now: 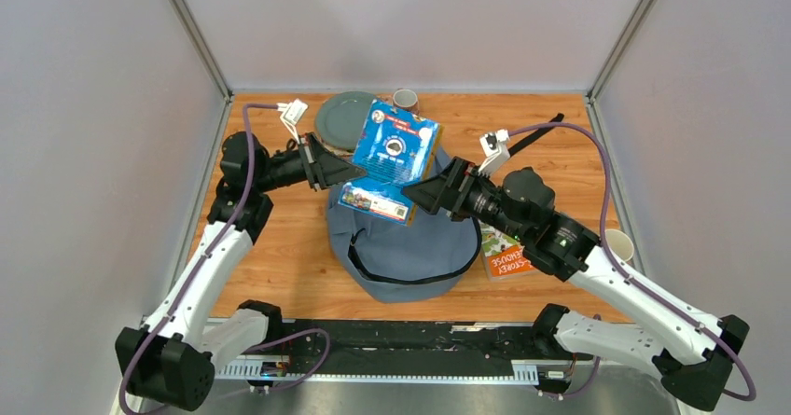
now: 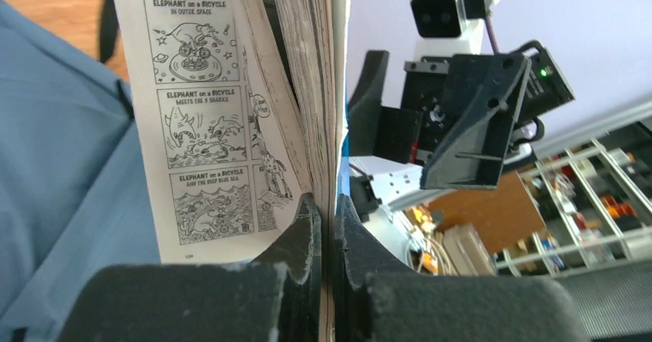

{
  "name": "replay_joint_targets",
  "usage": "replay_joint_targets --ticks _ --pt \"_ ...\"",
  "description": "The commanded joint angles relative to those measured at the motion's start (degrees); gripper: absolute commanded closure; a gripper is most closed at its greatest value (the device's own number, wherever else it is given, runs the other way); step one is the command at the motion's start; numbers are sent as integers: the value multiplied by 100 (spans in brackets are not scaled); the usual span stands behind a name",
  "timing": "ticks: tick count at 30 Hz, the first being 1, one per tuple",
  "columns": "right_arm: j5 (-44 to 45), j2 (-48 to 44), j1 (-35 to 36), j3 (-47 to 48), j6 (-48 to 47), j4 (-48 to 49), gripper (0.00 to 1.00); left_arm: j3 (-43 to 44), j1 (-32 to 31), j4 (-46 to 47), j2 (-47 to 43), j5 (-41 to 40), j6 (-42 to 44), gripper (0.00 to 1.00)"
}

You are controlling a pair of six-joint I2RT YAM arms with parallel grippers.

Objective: Pack the student bag
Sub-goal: Pick up the book at the corner of the board.

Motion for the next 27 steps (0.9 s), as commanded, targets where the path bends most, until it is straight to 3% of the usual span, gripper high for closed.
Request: replay_joint_targets --ticks 1,7,8,9,10,12,13,14,15,17,20,24,25,27 --pt "505 -160 17 -121 -104 78 0 76 -566 1188 136 188 -275 100" --pt "558 -169 17 -201 -69 131 3 -38 -963 1892 330 365 -522 100" --pt "506 -186 17 -218 -77 183 19 -55 -972 1875 321 365 -496 100" --pt "453 -256 17 -244 -95 227 28 -55 -972 1832 321 339 -461 100" --pt "461 -326 17 -279 -104 262 46 -21 -972 1535 312 313 -252 95" --pt "488 -554 25 -445 -165 455 70 24 -963 1217 286 269 -5 91" --pt "531 -625 17 -499 -165 526 87 50 -972 938 269 191 205 67" --pt "593 -712 17 -525 -174 544 97 120 -972 630 225 94 425 49" --pt "637 -774 17 -561 -174 527 100 242 -972 201 242 -46 723 21" --pt "716 -976 8 -570 -174 457 100 708 -972 -1345 294 -722 1655 19" --pt "734 -1179 17 -578 -209 334 100 938 -972 -2255 286 -1602 2141 18" --pt "375 -1188 17 -543 -165 385 100 306 -980 -854 163 -1113 1282 18" --pt "269 -1171 17 -543 -139 499 100 26 -989 82 189 -841 740 18" --pt "-161 -1109 17 -552 -69 649 100 -90 -1051 564 251 -707 481 18"
